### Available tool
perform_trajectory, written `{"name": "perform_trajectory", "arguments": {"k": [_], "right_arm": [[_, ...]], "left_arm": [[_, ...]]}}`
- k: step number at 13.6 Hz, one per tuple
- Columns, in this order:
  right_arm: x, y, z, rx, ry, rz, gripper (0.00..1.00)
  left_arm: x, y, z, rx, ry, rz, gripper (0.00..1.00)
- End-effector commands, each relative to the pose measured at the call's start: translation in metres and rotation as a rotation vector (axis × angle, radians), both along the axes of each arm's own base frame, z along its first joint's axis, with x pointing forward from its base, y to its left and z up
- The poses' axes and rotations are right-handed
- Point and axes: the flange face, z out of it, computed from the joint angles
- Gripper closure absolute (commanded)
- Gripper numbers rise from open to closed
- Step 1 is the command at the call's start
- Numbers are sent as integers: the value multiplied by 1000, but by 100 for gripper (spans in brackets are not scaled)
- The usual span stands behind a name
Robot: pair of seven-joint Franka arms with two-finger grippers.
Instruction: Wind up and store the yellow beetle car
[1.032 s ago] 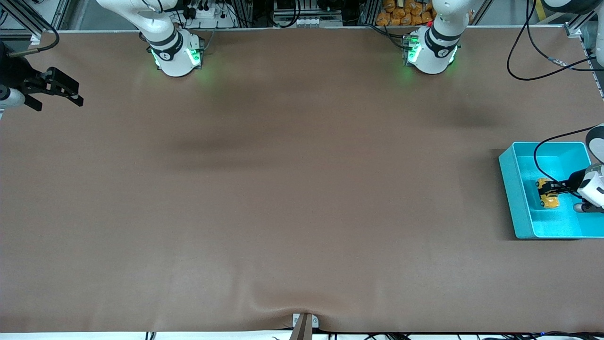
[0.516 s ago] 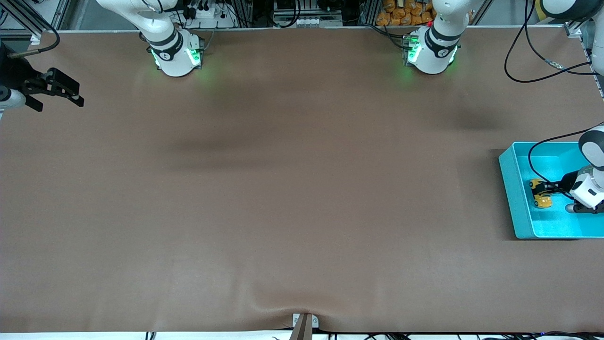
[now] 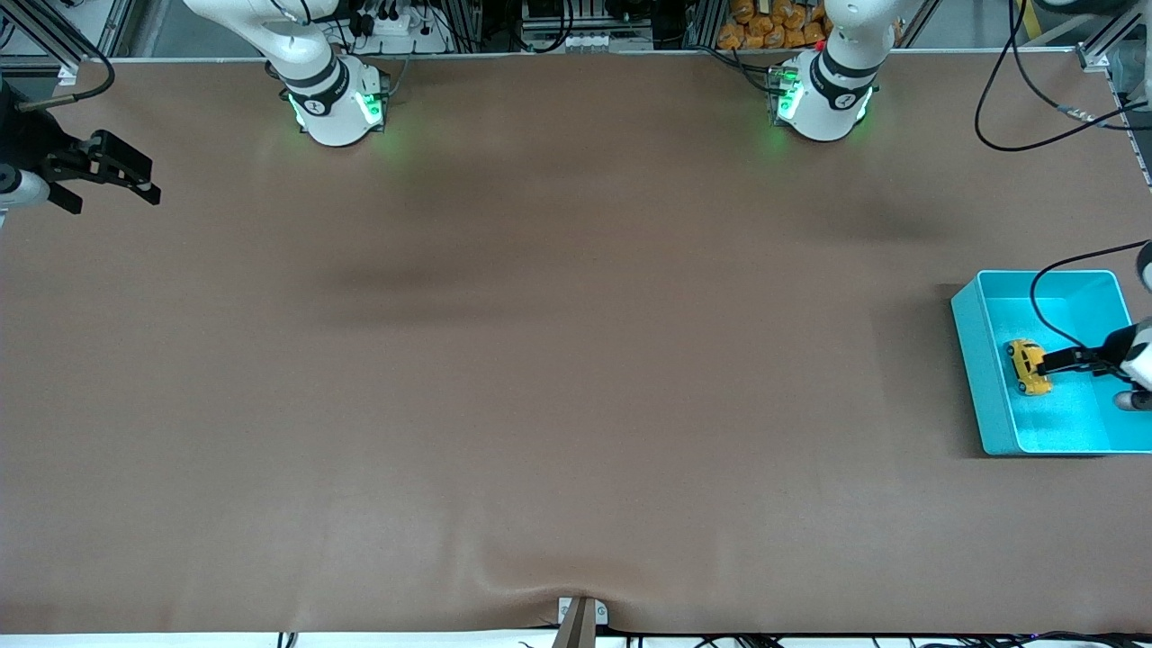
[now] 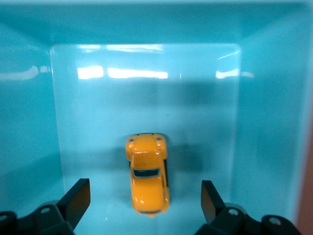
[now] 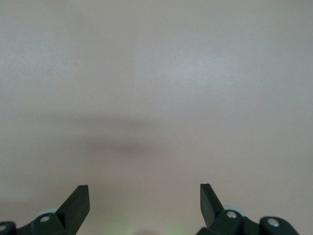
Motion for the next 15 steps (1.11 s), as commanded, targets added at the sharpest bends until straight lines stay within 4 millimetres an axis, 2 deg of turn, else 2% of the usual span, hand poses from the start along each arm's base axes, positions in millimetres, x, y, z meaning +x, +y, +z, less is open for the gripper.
{"name": "perform_trajectory", "arguments": {"k": [1, 3, 5, 7, 10, 13, 15], "right_arm": [[3, 3, 5, 15, -11, -11, 0], [3, 4, 6, 15, -11, -10, 0], [3, 4, 5, 15, -9, -8, 0], [4, 5, 5, 15, -11, -4, 0], [4, 5, 5, 18, -9, -4, 0], [6, 3, 2, 20, -4, -2, 0], [6, 3, 2, 20, -4, -2, 0]], "left_arm": [[0, -49, 73, 32, 16, -42, 0], [1, -95, 110, 36, 37, -18, 0], [0, -151, 146, 46, 45, -7, 0], [-7, -197, 182, 55, 41, 0, 0], [-21, -278, 229, 66, 8, 15, 0], [-48, -327, 280, 61, -30, -22, 0], [-66, -336, 311, 36, -26, -39, 0]]}}
